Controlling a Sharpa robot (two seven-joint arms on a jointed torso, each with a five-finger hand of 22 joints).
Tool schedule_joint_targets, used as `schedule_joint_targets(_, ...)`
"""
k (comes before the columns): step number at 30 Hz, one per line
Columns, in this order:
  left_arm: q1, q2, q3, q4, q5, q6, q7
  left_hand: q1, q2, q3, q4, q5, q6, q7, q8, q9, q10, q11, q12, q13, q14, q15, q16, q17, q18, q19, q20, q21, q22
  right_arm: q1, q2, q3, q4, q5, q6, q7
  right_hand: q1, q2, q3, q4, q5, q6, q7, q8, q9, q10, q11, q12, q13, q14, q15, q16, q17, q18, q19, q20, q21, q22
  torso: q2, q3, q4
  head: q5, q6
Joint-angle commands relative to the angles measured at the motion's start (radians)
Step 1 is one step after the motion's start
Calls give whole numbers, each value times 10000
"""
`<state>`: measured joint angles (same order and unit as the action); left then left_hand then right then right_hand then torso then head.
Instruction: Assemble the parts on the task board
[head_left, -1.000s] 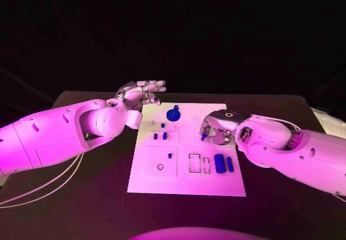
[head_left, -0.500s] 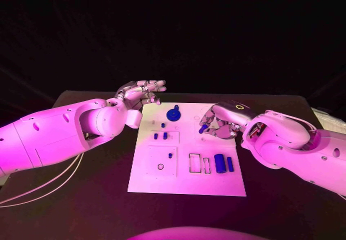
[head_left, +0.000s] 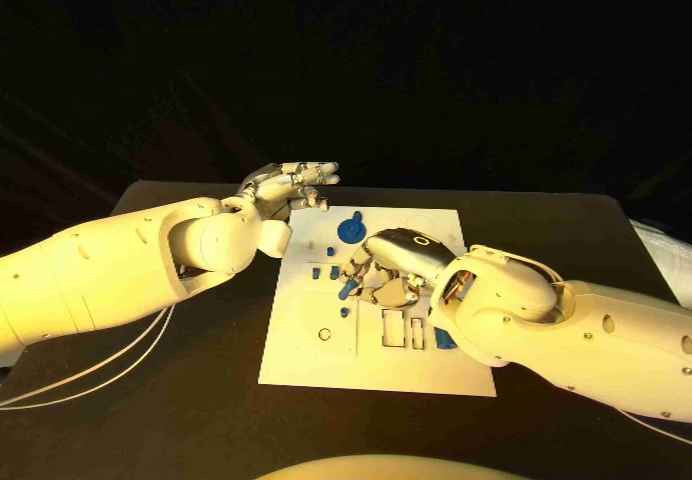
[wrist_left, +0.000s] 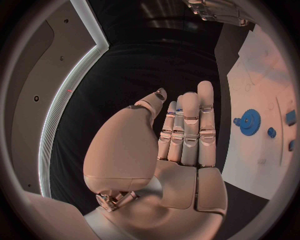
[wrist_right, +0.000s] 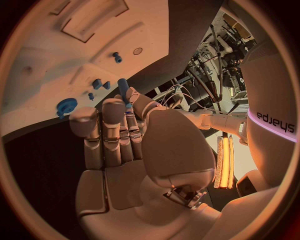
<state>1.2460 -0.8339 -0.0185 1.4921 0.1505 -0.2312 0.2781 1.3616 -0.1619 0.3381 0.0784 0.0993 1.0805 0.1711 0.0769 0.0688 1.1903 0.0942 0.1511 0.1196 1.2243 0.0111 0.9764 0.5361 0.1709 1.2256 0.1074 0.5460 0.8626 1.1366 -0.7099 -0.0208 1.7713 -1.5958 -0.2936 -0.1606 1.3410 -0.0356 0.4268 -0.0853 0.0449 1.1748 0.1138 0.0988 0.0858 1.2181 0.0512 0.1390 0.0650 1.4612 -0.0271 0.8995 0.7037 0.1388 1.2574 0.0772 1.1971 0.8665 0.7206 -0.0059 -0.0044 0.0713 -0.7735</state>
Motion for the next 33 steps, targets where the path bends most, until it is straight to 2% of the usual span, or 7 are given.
schedule_joint_targets(1,0,42,7,7,29,217,29,31,69,-61,20,-2,-71,-23,21,-6,-96,-1,43,13,-74,10,-58,-16,112,0,50,-35,-8,-171,245,-32,-105,-61,251,390,-92,15,47,22,35,-4,56,-5,31,-10,52,-76,-13,58,-4,68,10,-81,30,-20,49,-18,10,-12,-9,59,5)
schedule_joint_targets(8,-3,89,7,-9,29,228,24,27,76,-70,25,-3,-73,-21,24,-6,-99,1,49,15,-77,12,-57,-19,112,1,51,-41,-13,-573,855,-141,-532,-254,519,564,-85,24,75,18,36,-22,67,-20,28,-20,61,-110,-13,52,3,77,11,-75,8,-16,36,-49,20,-6,-11,73,-32)
schedule_joint_targets(13,-5,99,7,-17,29,230,22,27,76,-70,25,-3,-73,-21,24,-6,-99,1,49,15,-77,12,-57,-19,112,1,51,-41,-13,-713,1046,-174,-717,-368,674,581,-85,24,75,18,36,-22,67,-20,28,-20,61,-110,-13,52,3,77,11,-75,8,-16,36,-49,15,4,-13,104,-70)
schedule_joint_targets(22,-6,102,7,-17,29,233,13,27,76,-70,25,-3,-73,-21,24,-6,-99,1,49,15,-77,12,-57,-19,112,1,51,-41,-13,-788,1176,-194,-878,-694,886,415,-92,18,88,17,35,-41,80,-33,24,-30,72,-137,-13,46,10,87,16,-73,-3,-12,35,-58,19,10,-20,157,-135)
schedule_joint_targets(30,-7,105,7,-25,29,241,2,27,76,-70,25,-3,-73,-21,24,-6,-99,1,49,15,-77,12,-57,-19,112,1,51,-41,-13,-797,1171,-197,-895,-1099,967,154,-99,16,90,21,35,-45,84,-37,24,-31,76,-145,-12,42,13,76,0,-73,-7,-10,34,-60,17,15,-17,147,-173)
schedule_joint_targets(33,-8,104,7,-36,29,237,1,27,76,-70,25,-3,-73,-21,24,-6,-99,1,49,15,-77,12,-57,-19,112,1,51,-41,-13,-798,1176,-197,-892,-1193,1148,94,-99,16,90,21,35,-45,84,-37,24,-31,76,-145,-12,42,13,76,0,-73,-7,-10,34,-60,10,11,-22,155,-174)
